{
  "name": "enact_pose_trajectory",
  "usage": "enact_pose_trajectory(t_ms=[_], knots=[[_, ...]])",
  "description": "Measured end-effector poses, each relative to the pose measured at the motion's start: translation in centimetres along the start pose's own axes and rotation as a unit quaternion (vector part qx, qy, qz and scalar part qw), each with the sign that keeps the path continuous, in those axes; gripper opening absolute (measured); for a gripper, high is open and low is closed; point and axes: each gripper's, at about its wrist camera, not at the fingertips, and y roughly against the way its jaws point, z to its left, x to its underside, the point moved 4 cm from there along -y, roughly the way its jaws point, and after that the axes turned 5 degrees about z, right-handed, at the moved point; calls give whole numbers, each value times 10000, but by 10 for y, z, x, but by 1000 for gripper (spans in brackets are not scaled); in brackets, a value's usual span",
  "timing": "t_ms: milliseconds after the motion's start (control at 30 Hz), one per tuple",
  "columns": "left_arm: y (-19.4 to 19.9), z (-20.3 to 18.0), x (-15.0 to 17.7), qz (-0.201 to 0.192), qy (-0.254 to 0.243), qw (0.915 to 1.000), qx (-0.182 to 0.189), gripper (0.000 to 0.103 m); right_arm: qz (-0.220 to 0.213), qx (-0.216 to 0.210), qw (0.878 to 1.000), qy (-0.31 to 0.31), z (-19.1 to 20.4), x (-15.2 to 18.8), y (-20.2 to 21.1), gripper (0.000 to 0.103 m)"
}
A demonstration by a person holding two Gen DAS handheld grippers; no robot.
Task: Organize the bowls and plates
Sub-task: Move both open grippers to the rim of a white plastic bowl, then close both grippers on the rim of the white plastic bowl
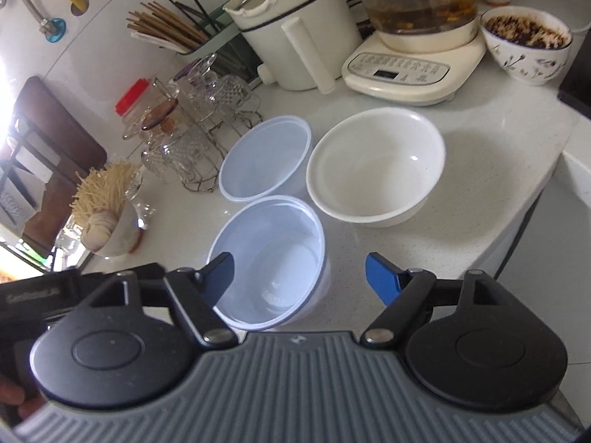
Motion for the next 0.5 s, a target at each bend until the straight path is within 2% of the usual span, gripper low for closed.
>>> enact_pose_trajectory(t_ms=[100, 267, 400, 500], knots=[[-15, 1, -6, 118, 58, 9999, 53, 59, 164, -35, 9998, -110, -4, -5, -10, 62], [-32, -4, -12, 177, -254, 9995, -26, 55, 274, 28, 9993, -250, -12, -6, -22, 43], [-46, -1, -12, 295, -247, 9992, -61, 39, 318, -10, 9989, -342, -16, -5, -31, 27], [-50, 2, -10, 357, -125, 9993, 33, 26, 315, -4, 9990, -312, -16, -5, -32, 22]])
